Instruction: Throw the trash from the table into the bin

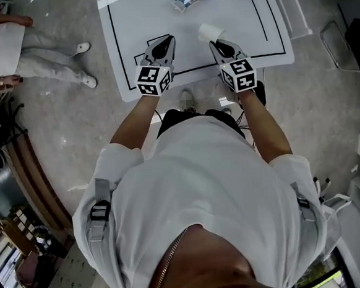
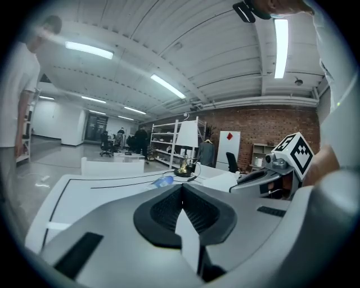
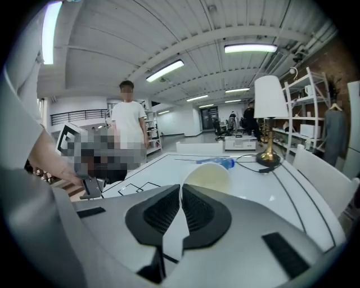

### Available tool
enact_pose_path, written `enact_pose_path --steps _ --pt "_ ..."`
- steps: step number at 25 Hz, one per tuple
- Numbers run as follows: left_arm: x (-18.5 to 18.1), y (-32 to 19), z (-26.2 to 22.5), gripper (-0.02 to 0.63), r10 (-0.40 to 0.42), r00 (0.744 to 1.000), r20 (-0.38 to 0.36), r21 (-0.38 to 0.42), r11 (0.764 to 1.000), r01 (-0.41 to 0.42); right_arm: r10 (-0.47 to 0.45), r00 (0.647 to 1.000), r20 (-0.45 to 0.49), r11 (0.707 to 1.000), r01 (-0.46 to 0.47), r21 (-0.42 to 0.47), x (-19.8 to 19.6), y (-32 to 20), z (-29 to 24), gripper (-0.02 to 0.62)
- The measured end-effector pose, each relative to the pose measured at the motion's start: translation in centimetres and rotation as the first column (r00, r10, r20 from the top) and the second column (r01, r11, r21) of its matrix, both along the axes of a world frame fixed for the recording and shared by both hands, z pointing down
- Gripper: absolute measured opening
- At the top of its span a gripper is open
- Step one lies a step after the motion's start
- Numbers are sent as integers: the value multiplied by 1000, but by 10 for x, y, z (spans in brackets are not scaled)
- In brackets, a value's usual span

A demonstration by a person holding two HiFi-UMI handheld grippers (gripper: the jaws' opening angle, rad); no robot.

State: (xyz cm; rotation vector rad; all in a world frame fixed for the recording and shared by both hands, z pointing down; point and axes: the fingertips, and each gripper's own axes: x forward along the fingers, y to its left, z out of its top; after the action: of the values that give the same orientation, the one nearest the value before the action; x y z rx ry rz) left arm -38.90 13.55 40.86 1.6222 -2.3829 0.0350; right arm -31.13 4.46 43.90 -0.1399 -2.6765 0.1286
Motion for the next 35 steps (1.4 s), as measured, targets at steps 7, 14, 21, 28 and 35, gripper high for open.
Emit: enact_pose_path --steps 7,14,21,28,35 --pt "97 -110 -3 9 222 975 2 10 975 -222 242 970 17 970 -243 31 120 -97 -9 17" --pt "215 -208 6 9 426 905 -8 5 905 -426 463 886 0 886 -463 38 258 -175 2 17" --pt "307 -272 30 9 538 842 -36 -39 841 -539 550 833 -62 835 -549 34 353 -221 34 17" --pt "356 -290 91 9 615 780 -114 -143 767 -626 592 787 -174 799 -601 -3 397 -228 96 17" --pt "373 -280 197 9 640 739 -211 -248 696 -674 582 755 -302 782 -622 -46 410 -206 204 17"
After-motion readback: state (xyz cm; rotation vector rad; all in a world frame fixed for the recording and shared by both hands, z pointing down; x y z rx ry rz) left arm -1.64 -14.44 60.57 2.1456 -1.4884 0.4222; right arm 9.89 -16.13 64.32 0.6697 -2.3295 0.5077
